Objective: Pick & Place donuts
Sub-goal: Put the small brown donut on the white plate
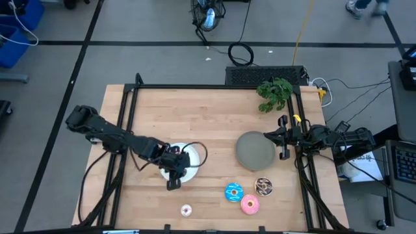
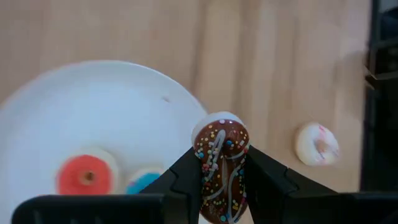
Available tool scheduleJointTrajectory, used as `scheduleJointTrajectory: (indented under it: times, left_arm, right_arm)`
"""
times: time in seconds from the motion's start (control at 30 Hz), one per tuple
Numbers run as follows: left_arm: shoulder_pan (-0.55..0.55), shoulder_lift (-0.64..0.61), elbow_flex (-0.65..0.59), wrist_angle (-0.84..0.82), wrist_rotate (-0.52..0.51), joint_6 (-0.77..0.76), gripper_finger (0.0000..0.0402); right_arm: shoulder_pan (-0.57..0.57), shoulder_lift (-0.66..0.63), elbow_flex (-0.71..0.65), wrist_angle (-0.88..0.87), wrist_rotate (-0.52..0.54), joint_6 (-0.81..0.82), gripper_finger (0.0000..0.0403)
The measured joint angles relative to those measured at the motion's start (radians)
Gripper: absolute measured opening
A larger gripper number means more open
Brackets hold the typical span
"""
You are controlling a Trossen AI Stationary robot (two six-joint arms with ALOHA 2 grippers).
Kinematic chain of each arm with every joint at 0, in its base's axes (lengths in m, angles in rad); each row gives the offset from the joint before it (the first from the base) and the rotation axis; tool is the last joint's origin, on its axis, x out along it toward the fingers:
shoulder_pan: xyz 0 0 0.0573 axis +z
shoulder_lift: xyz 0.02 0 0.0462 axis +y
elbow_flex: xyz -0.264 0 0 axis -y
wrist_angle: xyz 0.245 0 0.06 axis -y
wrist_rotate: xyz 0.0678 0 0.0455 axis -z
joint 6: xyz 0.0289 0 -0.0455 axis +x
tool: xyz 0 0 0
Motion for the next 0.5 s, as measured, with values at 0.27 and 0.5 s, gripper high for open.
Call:
scheduleJointTrajectory:
  times: [0.27, 0.5]
  left_arm:
    - [0.162, 0.0, 0.0, -0.002, 0.007, 0.109, 0.0104]
    - [0.239, 0.001, 0.0, -0.002, -0.039, 0.196, 0.0104]
  right_arm:
    - [0.0, 0.0, 0.0, 0.0, 0.0, 0.0, 0.0]
    - [0.0, 0.0, 0.0, -0.003, 0.0, -0.003, 0.0]
